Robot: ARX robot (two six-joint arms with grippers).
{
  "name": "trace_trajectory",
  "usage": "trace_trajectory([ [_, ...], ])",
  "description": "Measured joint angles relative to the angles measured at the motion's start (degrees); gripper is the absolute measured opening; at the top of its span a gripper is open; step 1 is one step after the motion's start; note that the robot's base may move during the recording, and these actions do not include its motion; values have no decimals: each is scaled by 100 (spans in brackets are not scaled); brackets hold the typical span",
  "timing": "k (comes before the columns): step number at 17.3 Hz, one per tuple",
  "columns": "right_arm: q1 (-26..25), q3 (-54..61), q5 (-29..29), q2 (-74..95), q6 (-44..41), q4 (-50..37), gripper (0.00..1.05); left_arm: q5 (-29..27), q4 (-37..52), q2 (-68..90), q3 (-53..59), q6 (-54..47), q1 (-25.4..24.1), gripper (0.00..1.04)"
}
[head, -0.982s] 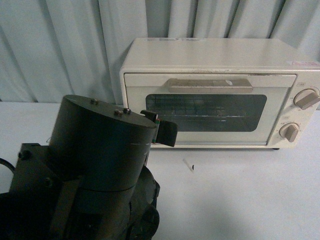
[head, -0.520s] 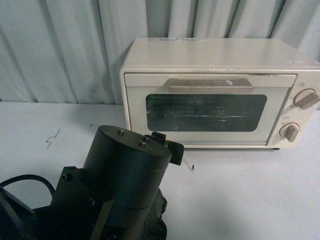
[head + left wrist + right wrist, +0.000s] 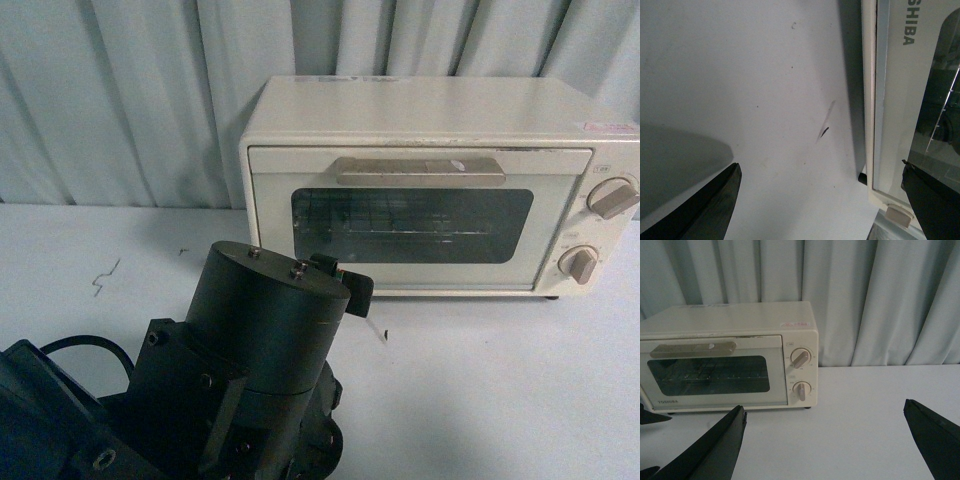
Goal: Open oven
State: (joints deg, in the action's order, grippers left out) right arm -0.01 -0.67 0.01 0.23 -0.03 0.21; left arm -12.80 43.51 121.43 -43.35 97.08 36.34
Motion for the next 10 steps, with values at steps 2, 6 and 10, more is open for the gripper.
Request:
trace_trajectory([
  [2,0,0,0,0,0,2,98,17,13,13,0,-7,-68,98],
  [6,0,0,0,0,0,0,98,87,-17,13,-4,-157,-96,98],
  [10,0,0,0,0,0,0,98,87,-17,13,-2,-157,-96,98],
])
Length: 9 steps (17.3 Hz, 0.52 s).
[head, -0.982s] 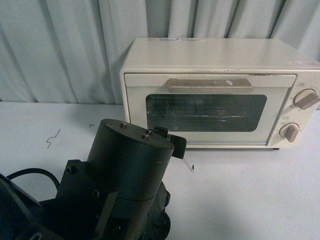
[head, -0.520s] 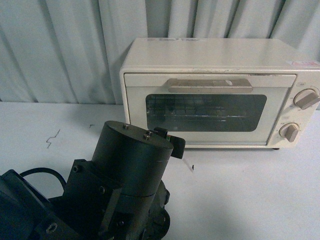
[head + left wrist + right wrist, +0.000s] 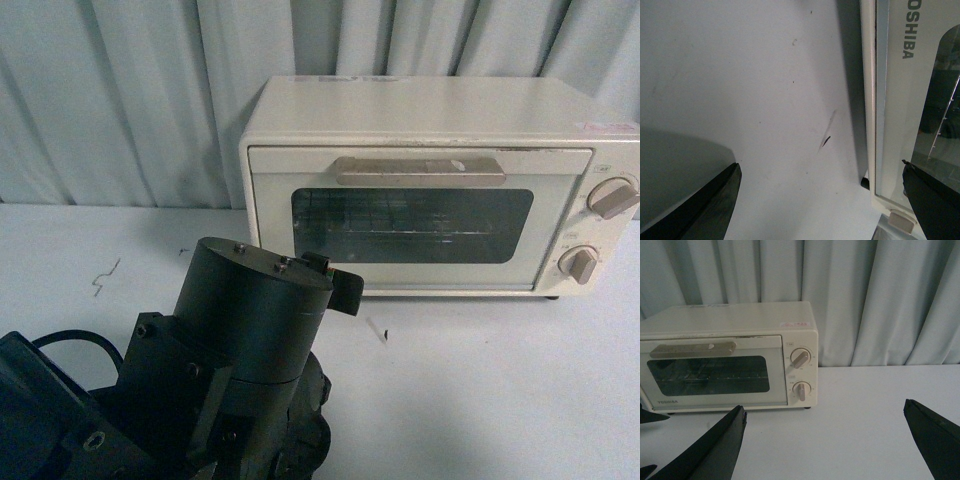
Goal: Open oven
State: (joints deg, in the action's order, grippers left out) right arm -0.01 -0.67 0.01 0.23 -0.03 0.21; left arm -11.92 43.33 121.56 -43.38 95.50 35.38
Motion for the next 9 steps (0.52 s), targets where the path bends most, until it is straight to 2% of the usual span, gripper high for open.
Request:
trace_trajectory([
  [2,0,0,-2,0,2,9,98,-2,0,0,0,0,0,98],
  [3,146,-334,-391,356,511,1051,98,-2,0,0,0,0,-2,98],
  [6,487,-785,-1235,1375,1965,2247,98,9,-2,0,-2,0,15,98],
  [9,636,-802,-1471,1335,2223,2236,98,15,-2,0,-2,0,15,98],
])
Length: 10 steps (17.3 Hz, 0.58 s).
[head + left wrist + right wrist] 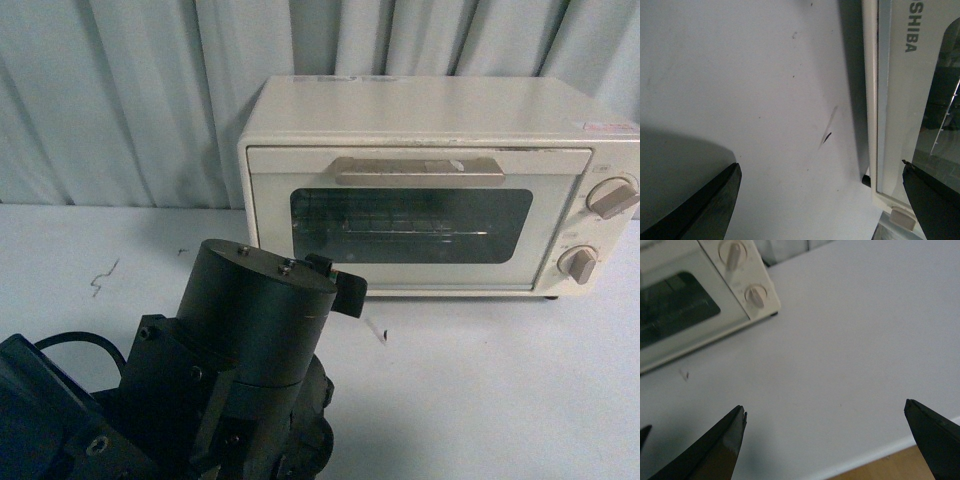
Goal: Open oven
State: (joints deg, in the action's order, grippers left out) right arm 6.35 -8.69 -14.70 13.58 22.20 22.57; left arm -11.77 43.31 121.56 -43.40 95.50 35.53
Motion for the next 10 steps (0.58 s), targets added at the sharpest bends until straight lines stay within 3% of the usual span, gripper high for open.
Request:
trace_trajectory([
  [6,236,-243,-302,-9,96,-90,94,-2,4,0,0,0,-11,98],
  [9,1259,-514,-811,225,-321,-472,65,0,2,0,0,0,-11,98],
  [10,1344,-525,-774,535,-525,-896,56,-7,2,0,0,0,-13,98],
])
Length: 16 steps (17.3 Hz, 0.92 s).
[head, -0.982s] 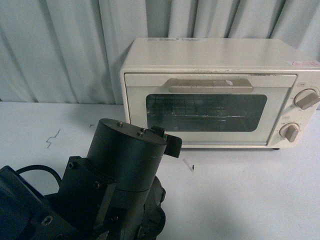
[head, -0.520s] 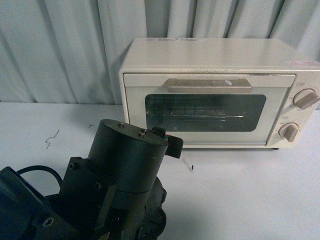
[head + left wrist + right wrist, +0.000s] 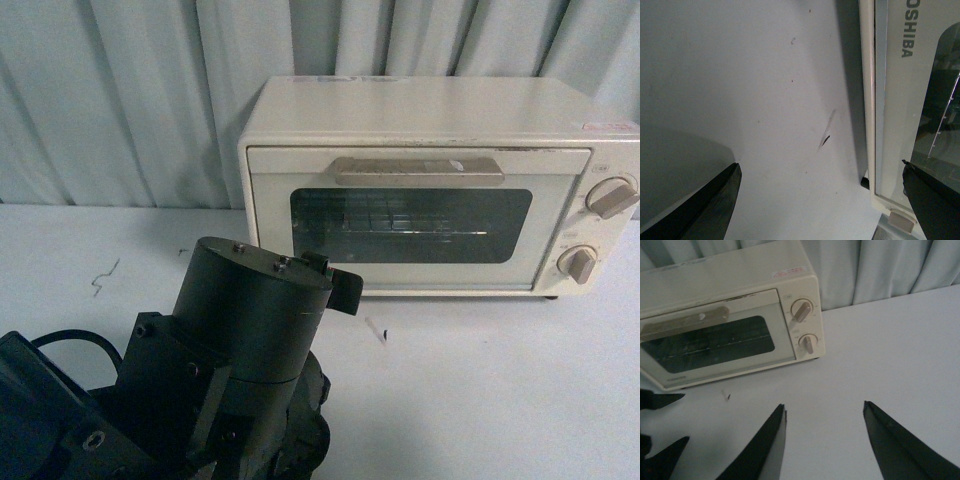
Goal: Open oven
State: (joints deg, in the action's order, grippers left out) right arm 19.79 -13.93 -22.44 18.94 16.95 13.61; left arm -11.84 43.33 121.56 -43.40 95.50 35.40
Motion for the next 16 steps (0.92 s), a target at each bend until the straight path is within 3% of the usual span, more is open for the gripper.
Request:
trace_trajectory([
  [1,-52,-223,9,1294,-437,-1110,34,7,0,0,0,-2,7,98],
  [2,7,-791,37,2887,-964,-2369,5,9,0,0,0,-2,0,98],
  [4,236,-1788,-72,5224,-1320,-3379,2,9,0,0,0,0,2,98],
  [7,660,-2855,-197,6979,-1318,-3773,2,9,0,0,0,-2,0,98],
  [16,732,-3521,-216,7919,-1292,-3923,2,9,0,0,0,-2,2,98],
])
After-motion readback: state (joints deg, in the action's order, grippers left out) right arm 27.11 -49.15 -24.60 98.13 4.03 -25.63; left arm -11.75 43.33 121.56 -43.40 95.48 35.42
